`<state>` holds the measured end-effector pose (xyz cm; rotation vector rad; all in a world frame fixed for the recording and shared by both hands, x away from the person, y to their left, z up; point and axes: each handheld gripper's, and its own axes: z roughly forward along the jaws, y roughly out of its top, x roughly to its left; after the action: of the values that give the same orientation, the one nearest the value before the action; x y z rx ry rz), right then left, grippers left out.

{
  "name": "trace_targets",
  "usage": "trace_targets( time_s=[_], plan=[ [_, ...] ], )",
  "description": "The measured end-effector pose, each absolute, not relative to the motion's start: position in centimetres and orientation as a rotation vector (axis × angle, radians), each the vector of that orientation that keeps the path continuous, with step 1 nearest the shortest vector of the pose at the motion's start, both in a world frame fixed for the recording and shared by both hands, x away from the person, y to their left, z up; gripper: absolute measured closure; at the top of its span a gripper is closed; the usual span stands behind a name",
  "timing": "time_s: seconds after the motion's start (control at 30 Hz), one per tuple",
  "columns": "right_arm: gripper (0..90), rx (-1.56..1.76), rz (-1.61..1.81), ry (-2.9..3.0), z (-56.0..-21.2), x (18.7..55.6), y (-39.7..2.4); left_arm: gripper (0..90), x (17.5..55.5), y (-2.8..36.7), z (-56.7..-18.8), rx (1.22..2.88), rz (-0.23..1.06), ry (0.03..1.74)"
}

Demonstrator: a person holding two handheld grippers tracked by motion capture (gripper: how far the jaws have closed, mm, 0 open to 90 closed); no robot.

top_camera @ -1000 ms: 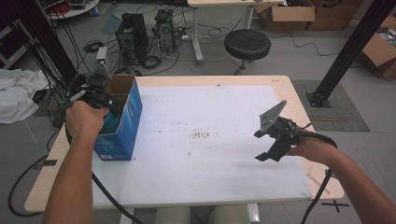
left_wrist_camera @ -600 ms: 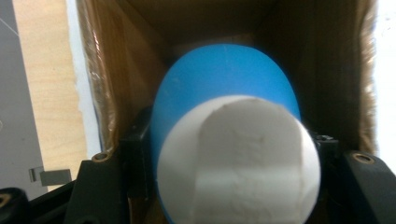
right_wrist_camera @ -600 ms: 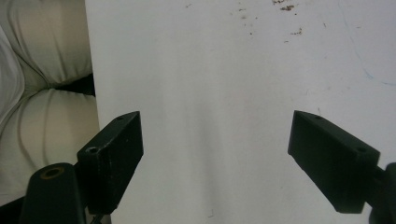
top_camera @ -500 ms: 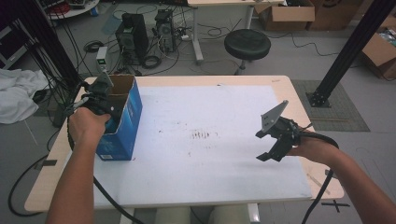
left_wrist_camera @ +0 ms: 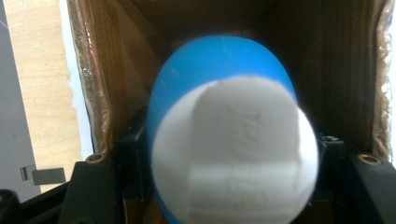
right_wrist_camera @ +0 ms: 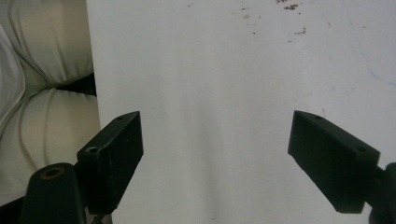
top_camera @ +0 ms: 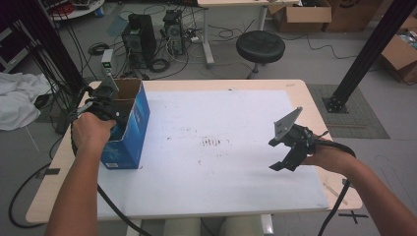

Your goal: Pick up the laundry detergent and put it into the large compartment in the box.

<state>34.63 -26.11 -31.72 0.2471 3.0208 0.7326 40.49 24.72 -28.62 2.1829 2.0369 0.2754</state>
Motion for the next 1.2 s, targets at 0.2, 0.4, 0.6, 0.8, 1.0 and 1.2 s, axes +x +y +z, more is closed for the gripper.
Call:
trace_targets(
  time_s=[0.2,0.4,0.6,0.8,1.0,1.2],
  plan=[
    [17.8,0.247,0.727,3.021,-31.7,34.6,-26.2,32.4,40.4,24.7,-28.3,2.168,0.265,2.03],
    [17.8,0.244,0.727,3.02,-31.7,34.6,-26.2,31.1,40.3,24.8,-27.6,2.15,0.274,2.016],
    [17.8,0.242,0.727,3.02,-31.6,34.5,-26.1,29.8,40.1,24.9,-26.7,2.146,0.289,2.009],
    [17.8,0.237,0.729,3.016,-31.5,34.4,-26.0,27.7,39.8,25.0,-26.0,2.136,0.285,2.006],
    [17.8,0.229,0.731,3.014,-31.3,34.4,-25.9,27.7,39.6,25.0,-25.2,2.142,0.282,2.002],
    [17.8,0.232,0.727,3.015,-31.2,34.3,-25.8,27.1,39.4,24.7,-24.3,2.154,0.272,1.988]
  ],
)
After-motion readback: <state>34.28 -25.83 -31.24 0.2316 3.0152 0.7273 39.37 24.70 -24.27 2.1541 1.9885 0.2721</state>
